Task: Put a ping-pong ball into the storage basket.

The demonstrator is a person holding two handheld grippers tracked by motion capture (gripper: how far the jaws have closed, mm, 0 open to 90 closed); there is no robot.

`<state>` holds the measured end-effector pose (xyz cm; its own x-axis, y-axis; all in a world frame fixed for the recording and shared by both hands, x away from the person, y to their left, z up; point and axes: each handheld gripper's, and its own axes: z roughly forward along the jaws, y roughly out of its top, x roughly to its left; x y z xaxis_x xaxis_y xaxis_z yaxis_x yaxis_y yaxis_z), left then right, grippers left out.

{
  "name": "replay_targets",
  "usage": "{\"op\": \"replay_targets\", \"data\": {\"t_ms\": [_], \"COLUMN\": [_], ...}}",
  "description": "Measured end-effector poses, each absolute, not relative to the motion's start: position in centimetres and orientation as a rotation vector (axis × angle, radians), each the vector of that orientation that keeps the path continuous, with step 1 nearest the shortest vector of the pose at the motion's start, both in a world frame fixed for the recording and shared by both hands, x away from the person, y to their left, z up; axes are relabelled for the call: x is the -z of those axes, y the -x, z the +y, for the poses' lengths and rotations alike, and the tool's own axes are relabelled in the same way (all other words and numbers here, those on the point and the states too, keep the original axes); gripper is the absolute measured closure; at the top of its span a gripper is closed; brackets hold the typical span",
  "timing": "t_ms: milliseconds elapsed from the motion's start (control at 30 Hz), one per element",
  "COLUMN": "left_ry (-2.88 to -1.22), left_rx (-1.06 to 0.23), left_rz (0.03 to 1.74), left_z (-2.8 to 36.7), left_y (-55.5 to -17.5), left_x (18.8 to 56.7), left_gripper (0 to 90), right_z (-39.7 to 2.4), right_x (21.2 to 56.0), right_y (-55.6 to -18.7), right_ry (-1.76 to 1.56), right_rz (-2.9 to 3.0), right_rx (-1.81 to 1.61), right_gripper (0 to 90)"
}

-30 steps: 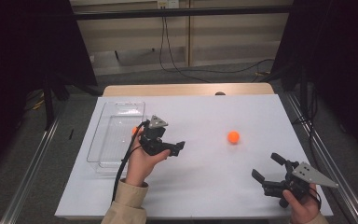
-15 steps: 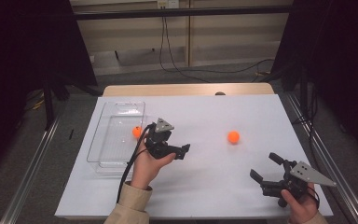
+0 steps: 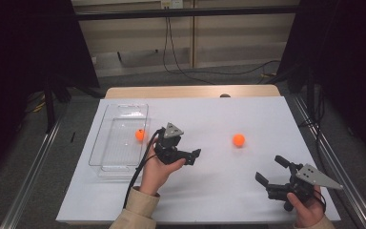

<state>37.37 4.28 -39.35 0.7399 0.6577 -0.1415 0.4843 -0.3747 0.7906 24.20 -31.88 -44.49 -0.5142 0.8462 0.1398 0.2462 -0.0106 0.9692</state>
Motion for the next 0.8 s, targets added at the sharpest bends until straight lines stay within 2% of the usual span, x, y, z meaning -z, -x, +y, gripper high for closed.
{"op": "replay_targets", "data": {"t_ms": [800], "left_ry": [-2.077], "left_rx": [-0.219], "left_rz": [0.784], "left_z": [1.4], "left_y": [-37.0], "left_x": [40.8], "left_gripper": [7.1], "right_z": [-31.9], "right_x": [44.4], "right_y": [-24.3], "right_ry": [-1.137], "right_rz": [1.769], "right_rx": [-1.554], "right_gripper": [1.7]}}
